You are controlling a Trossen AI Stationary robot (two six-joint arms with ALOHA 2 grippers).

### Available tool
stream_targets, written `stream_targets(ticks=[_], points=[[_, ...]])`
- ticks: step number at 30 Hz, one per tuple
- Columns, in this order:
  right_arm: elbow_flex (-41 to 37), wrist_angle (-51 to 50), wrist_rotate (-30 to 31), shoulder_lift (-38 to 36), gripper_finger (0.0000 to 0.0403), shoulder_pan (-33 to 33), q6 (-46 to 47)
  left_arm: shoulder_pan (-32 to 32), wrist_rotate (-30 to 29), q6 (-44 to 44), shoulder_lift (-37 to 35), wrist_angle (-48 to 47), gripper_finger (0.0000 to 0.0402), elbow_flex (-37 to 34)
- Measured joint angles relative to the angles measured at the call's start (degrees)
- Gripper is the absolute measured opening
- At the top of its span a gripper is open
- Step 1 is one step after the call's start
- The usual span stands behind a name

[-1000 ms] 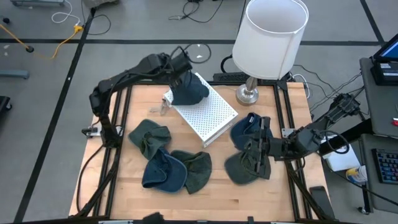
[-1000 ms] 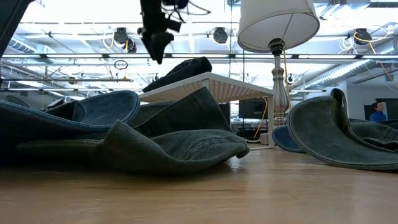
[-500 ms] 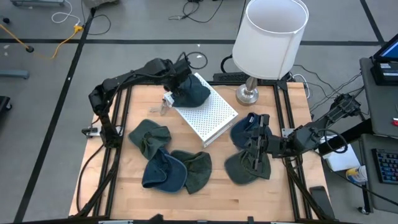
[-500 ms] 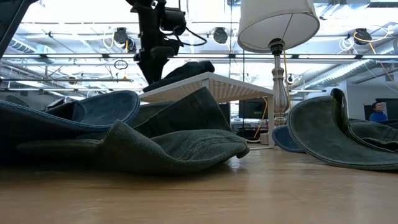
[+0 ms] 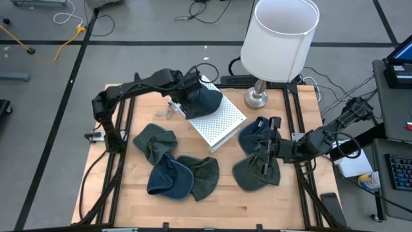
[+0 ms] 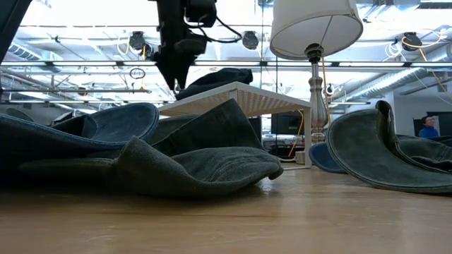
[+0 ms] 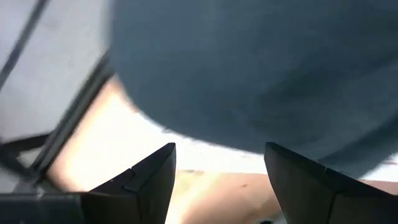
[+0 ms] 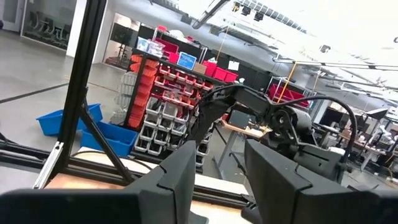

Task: Pick & Place hat
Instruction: Put the bottom right blue cap on the shelf, then stack the top blue cap on the blue cap on the shelf

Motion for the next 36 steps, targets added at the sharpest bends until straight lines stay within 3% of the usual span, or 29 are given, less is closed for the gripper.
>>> stream_targets(ticks=[4, 9, 13, 17, 21, 27, 31, 36], points=[[0.0, -0.5, 0.8, 0.0, 0.013, -0.1, 8.0, -0.2, 0.8, -3.4, -1.8, -0.2, 0.0248, 1.6], [0.0, -10.6, 7.6, 0.0, 0.013, -1.7, 24.1, -1.8, 12.6, -2.7, -4.9, 5.8, 0.0248, 2.0], [0.0, -16.8, 11.6, 0.0, 0.013, -2.1, 31.9, -4.0, 22.9, -3.2, -6.8, 10.7, 0.0248, 2.0], [0.0, -21.9, 12.2, -0.1, 0.013, -1.8, 39.9, -7.1, 28.9, -3.2, -8.8, 13.8, 0.0248, 2.0], [0.0, -27.5, 13.4, -0.2, 0.013, -1.8, 48.5, -11.2, 27.8, -2.0, -11.8, 17.2, 0.0248, 1.9], [0.0, -40.7, 12.2, -0.7, 0.0131, -1.8, 62.8, -19.4, 20.3, 0.1, -17.9, 28.5, 0.0244, -0.4], [0.0, -49.7, 4.5, -1.5, 0.0139, -3.2, 71.5, -24.6, 16.1, 0.8, -21.3, 34.5, 0.0226, -2.5], [0.0, -63.7, -9.3, -1.6, 0.0182, -6.7, 81.2, -29.4, 16.1, 1.1, -23.8, 38.5, 0.02, -4.9]])
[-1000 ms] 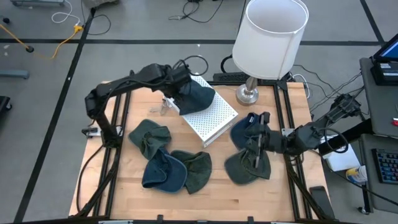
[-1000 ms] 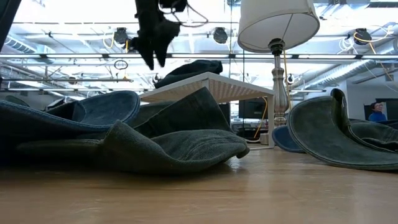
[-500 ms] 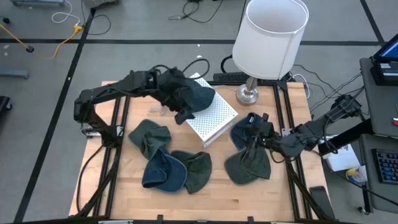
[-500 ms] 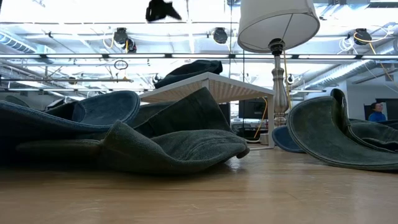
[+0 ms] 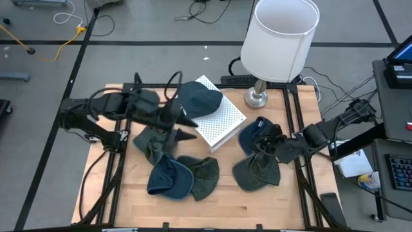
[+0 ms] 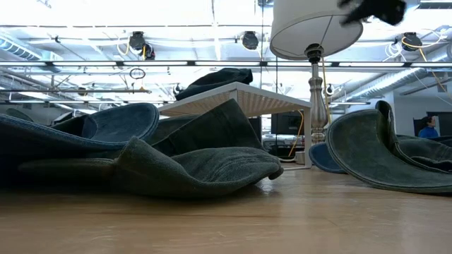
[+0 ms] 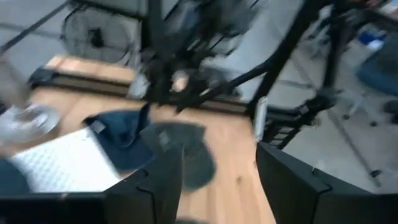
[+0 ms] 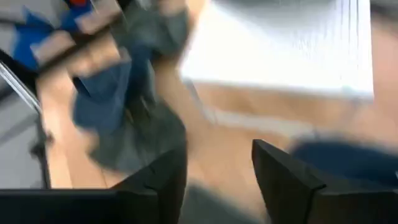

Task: Pick & Place hat
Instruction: Stack the top blue cap on the blue cap on the shelf

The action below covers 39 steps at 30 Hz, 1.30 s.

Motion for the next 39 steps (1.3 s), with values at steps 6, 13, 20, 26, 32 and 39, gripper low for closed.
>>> stream_targets(ticks=[6, 13, 20, 26, 32, 39], points=[[0.0, -14.2, -10.4, -0.5, 0.0223, -2.9, 2.0, -4.7, -0.6, -1.4, -3.1, 1.1, 0.0178, -3.6], [0.0, -23.1, -16.8, -0.8, 0.022, -3.8, -16.3, -8.6, -4.2, -5.4, -8.1, 3.2, 0.0161, -11.2], [0.0, -27.7, -19.2, -0.8, 0.0211, -3.7, -38.7, -11.3, -5.9, -7.5, -11.9, 5.0, 0.0165, -16.3], [-1.4, -29.3, -19.7, -0.5, 0.0211, -4.5, -46.9, -12.9, -5.9, -7.7, -12.2, 4.3, 0.0178, -16.6], [-9.1, -25.3, -21.0, -0.4, 0.0208, -5.3, -50.3, -13.4, -6.0, -6.9, -12.3, 4.3, 0.0184, -16.6], [-15.5, -21.1, -21.0, 1.2, 0.0208, -6.8, -53.5, -13.4, -5.9, -7.0, -12.3, 4.3, 0.0184, -16.6]])
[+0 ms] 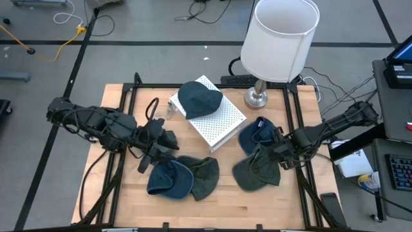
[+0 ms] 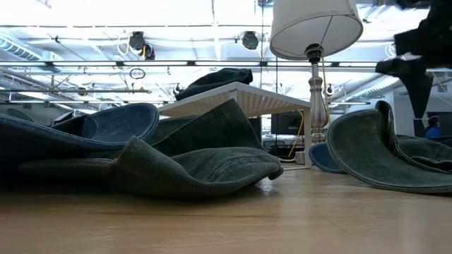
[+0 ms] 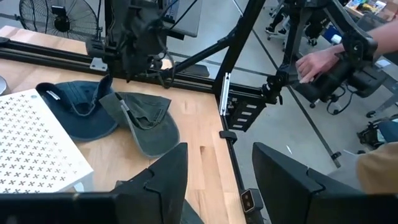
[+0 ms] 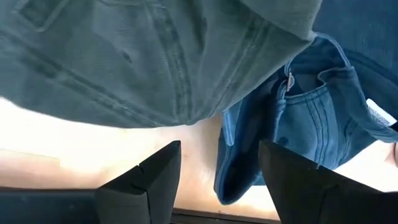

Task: Pick & Place hat
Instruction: Stack the top blue cap on the blue cap on the shelf

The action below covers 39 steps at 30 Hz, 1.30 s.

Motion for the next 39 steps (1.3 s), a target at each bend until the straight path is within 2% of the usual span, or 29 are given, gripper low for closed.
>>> stream_targets(ticks=[16, 23, 29, 34, 39], points=[[0.2, 0.3, -2.8, 12.6, 0.0208, -10.3, -1.2, 0.0, 1.5, 0.5, 0.0, 0.0, 0.0184, 0.0], [0.3, 3.7, -2.9, 17.6, 0.0208, -11.7, -2.8, 0.0, 1.6, 1.2, 0.0, 0.0, 0.0184, 0.0], [0.3, 5.8, -2.5, 22.3, 0.0205, -11.7, -9.0, 0.0, 1.6, 1.5, 0.0, 0.0, 0.0184, 0.0], [0.3, 5.7, -2.4, 25.1, 0.0174, -11.7, -9.1, 0.1, 3.7, 1.6, 0.0, 0.0, 0.0184, 0.0], [0.3, 5.5, -2.3, 25.8, 0.0097, -11.7, -9.2, 0.1, 4.6, 1.3, 0.0, -0.1, 0.0184, 0.0]])
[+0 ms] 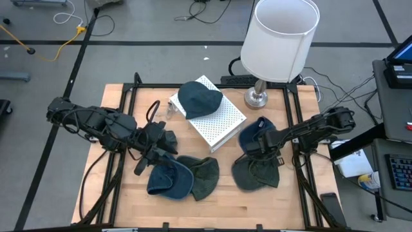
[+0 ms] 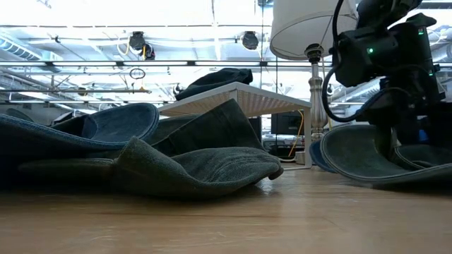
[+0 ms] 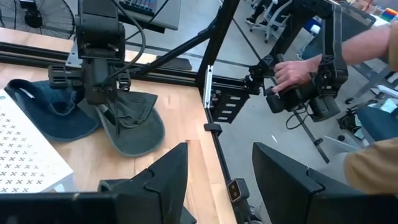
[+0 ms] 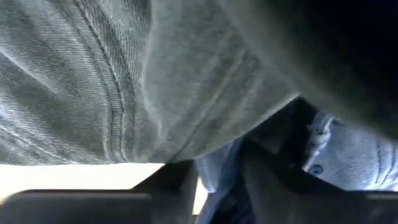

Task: Pick & Place hat
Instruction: Stack the top blue cap on the blue cap on the shelf

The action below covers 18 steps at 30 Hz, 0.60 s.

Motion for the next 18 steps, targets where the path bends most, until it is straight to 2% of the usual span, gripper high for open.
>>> stream_targets(ticks=[3, 5, 8, 12, 15, 18], points=[[0.2, -0.4, 0.0, 0.0, 0.0034, 0.0, 0.0, 0.0, 0.0, 0.0, 0.0, 0.0, 0.0184, 0.0], [1.2, -2.0, 0.7, 0.0, 0.0015, 0.0, 0.6, 0.0, 0.0, 0.0, 0.0, -0.2, 0.0184, 0.0], [3.4, -7.8, 2.9, 0.0, 0.0015, 0.0, 4.0, 0.0, 0.0, 0.0, 0.0, -0.5, 0.0184, 0.0], [8.9, -20.4, 3.4, 0.0, 0.0006, 0.0, 9.0, 0.0, 0.0, -0.8, 0.0, -0.5, 0.0184, 0.0], [13.7, -27.2, 0.8, 0.0, 0.0006, 0.2, 12.9, 0.4, 0.0, -1.5, 0.0, -0.5, 0.0184, 0.0], [18.1, -25.7, -5.8, -1.2, 0.0005, 0.2, 16.2, 0.8, 0.0, -1.6, 0.0, -0.4, 0.0184, 0.0]])
